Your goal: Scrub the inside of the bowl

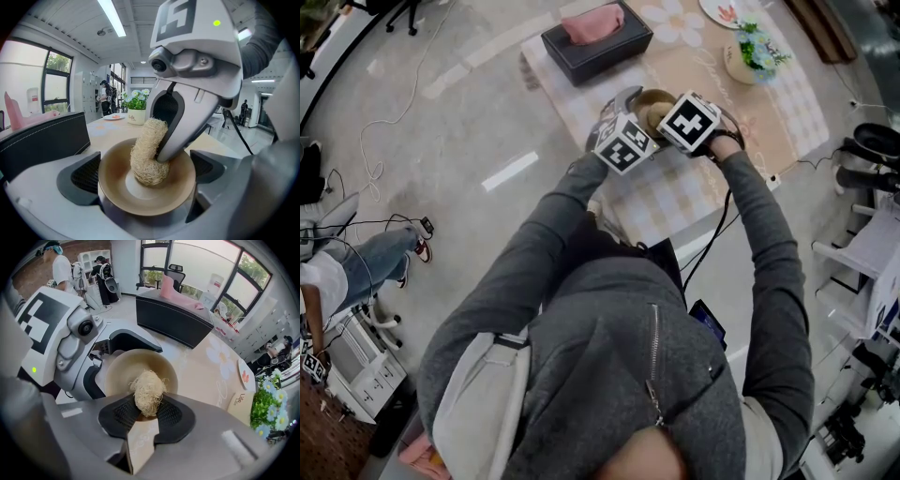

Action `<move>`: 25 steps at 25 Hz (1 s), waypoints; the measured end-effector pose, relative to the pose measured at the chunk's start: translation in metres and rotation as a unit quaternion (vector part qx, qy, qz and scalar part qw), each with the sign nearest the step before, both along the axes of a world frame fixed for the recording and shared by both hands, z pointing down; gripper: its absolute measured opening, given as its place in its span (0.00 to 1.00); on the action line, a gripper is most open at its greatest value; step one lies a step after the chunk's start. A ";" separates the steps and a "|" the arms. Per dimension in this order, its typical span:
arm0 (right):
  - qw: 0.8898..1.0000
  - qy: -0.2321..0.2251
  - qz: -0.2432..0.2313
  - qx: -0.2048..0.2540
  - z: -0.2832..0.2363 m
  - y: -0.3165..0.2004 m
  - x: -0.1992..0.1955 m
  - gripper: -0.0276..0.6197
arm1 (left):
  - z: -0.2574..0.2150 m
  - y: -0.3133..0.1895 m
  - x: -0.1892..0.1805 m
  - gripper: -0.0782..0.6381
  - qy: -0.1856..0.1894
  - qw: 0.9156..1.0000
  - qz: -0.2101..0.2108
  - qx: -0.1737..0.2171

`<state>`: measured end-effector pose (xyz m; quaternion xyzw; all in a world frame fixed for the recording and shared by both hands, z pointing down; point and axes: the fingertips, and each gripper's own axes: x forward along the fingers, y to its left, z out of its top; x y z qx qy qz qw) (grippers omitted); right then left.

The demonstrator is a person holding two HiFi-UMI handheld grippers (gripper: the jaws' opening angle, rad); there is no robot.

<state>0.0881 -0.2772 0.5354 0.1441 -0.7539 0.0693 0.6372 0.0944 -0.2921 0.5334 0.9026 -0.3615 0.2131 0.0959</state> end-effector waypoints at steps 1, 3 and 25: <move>1.000 0.002 0.001 -0.002 0.000 0.001 0.001 0.17 | 0.000 0.000 0.000 0.94 0.000 1.000 0.000 0.000; 1.000 0.002 0.004 -0.008 0.000 0.004 0.002 0.17 | 0.000 0.000 0.000 0.94 0.000 1.000 -0.001 0.001; 0.998 -0.046 0.041 -0.006 -0.007 0.005 -0.001 0.18 | -0.003 0.001 0.000 0.94 0.006 1.000 0.005 0.014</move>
